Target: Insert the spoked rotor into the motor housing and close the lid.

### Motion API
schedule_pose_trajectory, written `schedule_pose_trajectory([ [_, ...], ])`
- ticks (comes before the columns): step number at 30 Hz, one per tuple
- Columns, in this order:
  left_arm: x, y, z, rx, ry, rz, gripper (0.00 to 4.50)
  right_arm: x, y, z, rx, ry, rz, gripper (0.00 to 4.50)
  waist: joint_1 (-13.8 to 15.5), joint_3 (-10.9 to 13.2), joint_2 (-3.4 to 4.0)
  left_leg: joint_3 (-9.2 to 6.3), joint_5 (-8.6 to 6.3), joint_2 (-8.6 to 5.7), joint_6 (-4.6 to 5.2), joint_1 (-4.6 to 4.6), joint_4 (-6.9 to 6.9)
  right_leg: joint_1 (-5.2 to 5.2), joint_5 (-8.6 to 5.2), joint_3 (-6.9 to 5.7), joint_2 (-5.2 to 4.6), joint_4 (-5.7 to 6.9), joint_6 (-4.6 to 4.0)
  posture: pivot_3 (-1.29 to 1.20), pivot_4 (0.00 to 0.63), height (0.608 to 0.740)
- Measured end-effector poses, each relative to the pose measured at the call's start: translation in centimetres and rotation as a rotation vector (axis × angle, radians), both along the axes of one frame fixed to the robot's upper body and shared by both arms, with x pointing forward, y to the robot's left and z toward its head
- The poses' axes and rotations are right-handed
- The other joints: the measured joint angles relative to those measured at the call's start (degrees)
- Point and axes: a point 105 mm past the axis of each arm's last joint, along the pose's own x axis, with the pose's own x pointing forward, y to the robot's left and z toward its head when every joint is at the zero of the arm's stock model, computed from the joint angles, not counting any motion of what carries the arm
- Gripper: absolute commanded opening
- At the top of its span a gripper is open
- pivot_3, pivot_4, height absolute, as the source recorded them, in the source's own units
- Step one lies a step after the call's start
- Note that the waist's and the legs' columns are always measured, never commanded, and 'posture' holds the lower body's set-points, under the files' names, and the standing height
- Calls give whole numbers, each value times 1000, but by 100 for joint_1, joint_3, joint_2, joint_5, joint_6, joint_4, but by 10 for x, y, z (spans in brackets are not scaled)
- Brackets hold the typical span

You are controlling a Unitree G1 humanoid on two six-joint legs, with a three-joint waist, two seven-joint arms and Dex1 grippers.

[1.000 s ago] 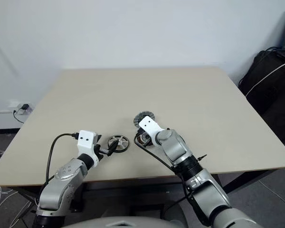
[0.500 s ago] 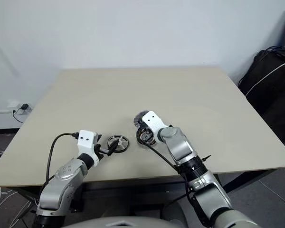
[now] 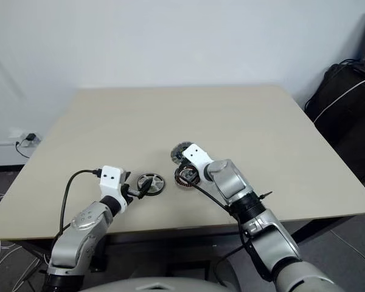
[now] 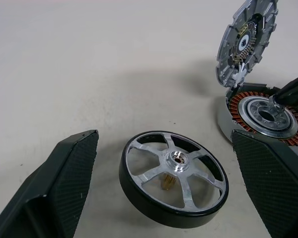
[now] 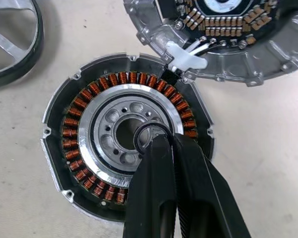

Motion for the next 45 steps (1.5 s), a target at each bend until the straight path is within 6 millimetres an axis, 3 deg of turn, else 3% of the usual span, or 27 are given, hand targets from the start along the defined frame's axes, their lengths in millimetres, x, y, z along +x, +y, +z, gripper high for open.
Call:
schedule_pose_trajectory([
  [38, -3, -1, -2, -19, -3, 12, 4500, 0, 7, -2, -48, 26, 130, 10, 7, 0, 0, -2, 0, -2, -2, -1, -1, -1, 2, -3, -26, -1, 4, 0, 0, 740],
  [39, -3, -1, -2, -19, -3, 12, 4500, 0, 7, -2, -48, 27, 134, 509, 7, 0, 0, -2, 0, -2, -2, -1, -1, -1, 2, -3, -26, -1, 4, 0, 0, 740],
  [45, -3, -1, -2, -19, -3, 13, 4500, 1, 6, -1, -54, 25, 140, 2380, 5, 0, 1, -2, -1, -1, -1, -1, -1, -1, 2, -3, -26, -1, 4, 0, 0, 740],
])
